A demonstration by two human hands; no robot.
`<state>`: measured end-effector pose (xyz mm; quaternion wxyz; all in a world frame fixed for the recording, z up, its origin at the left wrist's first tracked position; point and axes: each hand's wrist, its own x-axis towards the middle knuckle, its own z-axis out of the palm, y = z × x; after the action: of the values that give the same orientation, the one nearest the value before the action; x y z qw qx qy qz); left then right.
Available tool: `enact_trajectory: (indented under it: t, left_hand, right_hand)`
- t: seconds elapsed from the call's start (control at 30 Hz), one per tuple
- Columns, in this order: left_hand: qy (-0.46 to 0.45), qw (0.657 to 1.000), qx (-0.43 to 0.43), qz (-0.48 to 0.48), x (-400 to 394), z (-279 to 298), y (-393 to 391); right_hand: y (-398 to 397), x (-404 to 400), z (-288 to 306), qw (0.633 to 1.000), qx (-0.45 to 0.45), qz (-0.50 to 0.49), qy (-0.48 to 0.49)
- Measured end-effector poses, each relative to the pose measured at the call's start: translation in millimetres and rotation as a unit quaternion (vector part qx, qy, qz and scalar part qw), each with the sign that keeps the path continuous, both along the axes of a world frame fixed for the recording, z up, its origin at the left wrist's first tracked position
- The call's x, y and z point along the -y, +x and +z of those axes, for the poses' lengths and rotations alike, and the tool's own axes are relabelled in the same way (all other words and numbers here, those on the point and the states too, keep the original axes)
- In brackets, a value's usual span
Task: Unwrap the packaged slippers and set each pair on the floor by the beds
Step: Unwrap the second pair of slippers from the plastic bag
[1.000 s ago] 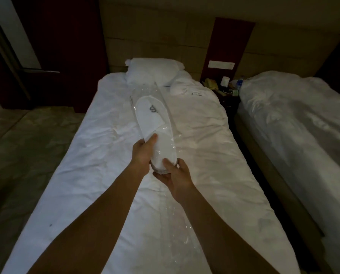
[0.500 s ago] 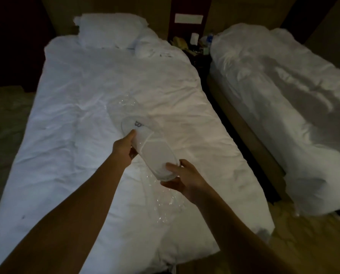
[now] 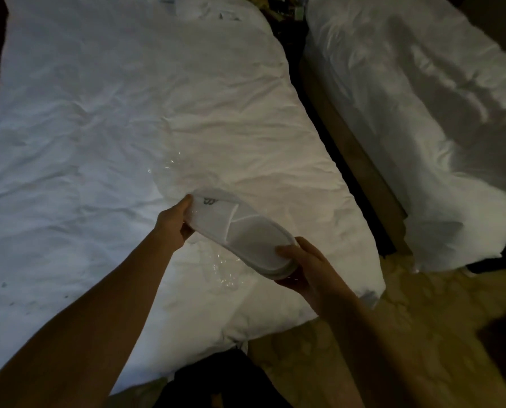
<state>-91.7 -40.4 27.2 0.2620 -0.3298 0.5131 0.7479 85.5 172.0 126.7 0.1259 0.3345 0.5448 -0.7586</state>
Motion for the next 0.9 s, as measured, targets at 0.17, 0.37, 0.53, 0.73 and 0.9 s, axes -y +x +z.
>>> enact_trajectory:
  t: [0.17,0.37,0.53,0.73,0.9]
  left_hand:
    - [-0.025,0.999,0.028,-0.006,-13,-20,13]
    - [-0.044,0.997,0.067,0.016,-12,-40,25]
    - [-0.053,0.994,0.073,0.056,-11,-50,33]
    - [-0.088,0.991,0.092,-0.032,-6,-66,45]
    - [-0.13,0.984,0.088,-0.081,-6,-91,64]
  right_hand:
    - [38,-15,-8,0.999,0.012,-0.039,-0.02]
    - [54,-33,-13,0.996,-0.008,-0.086,-0.032]
    - [53,-43,-14,0.994,-0.017,-0.108,-0.027]
    - [61,-58,-17,0.983,-0.048,-0.165,-0.067]
    - [68,-57,-24,0.979,-0.028,-0.184,-0.078]
